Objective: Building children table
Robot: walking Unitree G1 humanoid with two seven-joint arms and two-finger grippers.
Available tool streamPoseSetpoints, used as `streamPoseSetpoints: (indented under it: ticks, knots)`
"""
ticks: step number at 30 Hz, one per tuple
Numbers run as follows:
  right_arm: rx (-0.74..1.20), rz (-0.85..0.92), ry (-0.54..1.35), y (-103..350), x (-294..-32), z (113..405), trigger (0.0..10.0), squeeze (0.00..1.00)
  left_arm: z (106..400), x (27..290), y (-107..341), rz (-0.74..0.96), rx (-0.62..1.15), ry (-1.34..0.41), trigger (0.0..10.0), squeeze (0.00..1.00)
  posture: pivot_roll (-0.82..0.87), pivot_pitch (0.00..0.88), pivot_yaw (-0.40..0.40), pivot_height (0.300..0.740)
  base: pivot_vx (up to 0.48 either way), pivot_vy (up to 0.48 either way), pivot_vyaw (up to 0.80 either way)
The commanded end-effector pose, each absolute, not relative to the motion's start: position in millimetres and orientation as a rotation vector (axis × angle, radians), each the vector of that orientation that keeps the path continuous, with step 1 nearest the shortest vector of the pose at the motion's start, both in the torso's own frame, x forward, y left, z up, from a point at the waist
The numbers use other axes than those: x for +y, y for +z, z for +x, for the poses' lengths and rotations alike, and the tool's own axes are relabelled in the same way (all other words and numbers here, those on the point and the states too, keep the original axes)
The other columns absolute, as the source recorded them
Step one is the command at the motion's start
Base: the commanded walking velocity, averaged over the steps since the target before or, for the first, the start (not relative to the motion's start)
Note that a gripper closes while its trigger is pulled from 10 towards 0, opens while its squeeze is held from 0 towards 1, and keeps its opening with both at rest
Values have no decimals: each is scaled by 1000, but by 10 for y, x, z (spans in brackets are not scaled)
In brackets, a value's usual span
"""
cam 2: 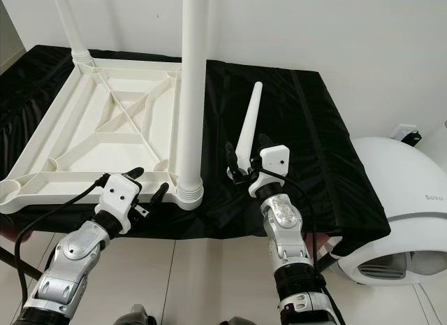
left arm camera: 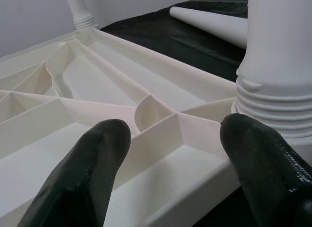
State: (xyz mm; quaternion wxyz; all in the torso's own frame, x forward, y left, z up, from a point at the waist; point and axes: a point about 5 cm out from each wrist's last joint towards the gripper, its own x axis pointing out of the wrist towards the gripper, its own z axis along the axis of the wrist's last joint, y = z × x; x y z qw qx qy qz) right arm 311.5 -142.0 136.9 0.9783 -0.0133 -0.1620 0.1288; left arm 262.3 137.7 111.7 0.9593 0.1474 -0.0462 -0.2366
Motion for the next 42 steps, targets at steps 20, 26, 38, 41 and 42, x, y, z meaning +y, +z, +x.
streamPoseSetpoints:
  ticks: [20, 26, 38, 41, 42]
  knots:
    - [-309, -41, 283, 1372, -1452, 3144, 10000, 0, 2649, 1396, 1060, 317, -58, -480, 10000, 0, 89, 0, -72, 740, 0, 0, 0]
    - [-307, -45, 288, 1367, -1452, 3141, 10000, 0, 2640, 1357, 1042, 321, -49, -496, 10000, 0, 90, 0, -77, 740, 0, 0, 0]
    - [-301, -48, 304, 1358, -1431, 3145, 10000, 0, 2676, 1344, 1060, 302, -49, -476, 10000, 0, 95, 0, -83, 740, 0, 0, 0]
    - [-300, -50, 310, 1360, -1423, 3150, 10000, 0, 2680, 1346, 1070, 298, -51, -472, 10000, 0, 98, 0, -88, 740, 0, 0, 0]
    - [-300, -50, 313, 1364, -1418, 3156, 10000, 0, 2680, 1351, 1074, 295, -51, -471, 10000, 0, 99, 0, -89, 740, 0, 0, 0]
